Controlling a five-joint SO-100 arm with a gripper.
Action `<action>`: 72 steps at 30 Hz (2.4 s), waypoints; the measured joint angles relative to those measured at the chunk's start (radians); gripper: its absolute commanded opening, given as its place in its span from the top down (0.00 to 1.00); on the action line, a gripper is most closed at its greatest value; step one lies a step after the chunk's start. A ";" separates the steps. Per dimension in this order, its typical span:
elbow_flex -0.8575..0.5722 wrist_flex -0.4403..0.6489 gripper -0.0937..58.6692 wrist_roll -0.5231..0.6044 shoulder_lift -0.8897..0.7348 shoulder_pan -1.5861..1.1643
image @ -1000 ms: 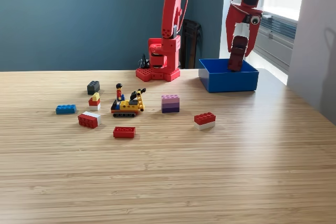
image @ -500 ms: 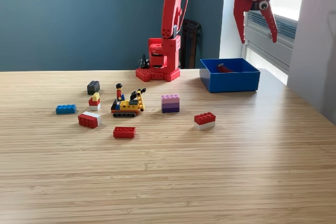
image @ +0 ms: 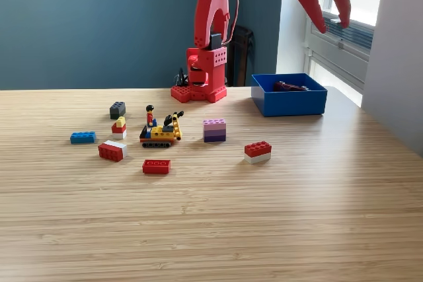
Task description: Grasp a lego block and put it in the bin.
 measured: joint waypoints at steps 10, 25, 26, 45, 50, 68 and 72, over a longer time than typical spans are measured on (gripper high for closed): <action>0.169 -0.026 0.72 -0.054 0.000 0.245; 0.245 -0.061 0.72 -0.077 0.000 0.318; 0.245 -0.061 0.72 -0.077 0.000 0.318; 0.278 -0.103 0.73 -0.069 0.000 0.327; 0.304 -0.103 0.72 -0.046 0.000 0.344; 0.445 -0.150 0.70 -0.012 -0.002 0.472; 0.445 -0.166 0.68 0.000 -0.002 0.506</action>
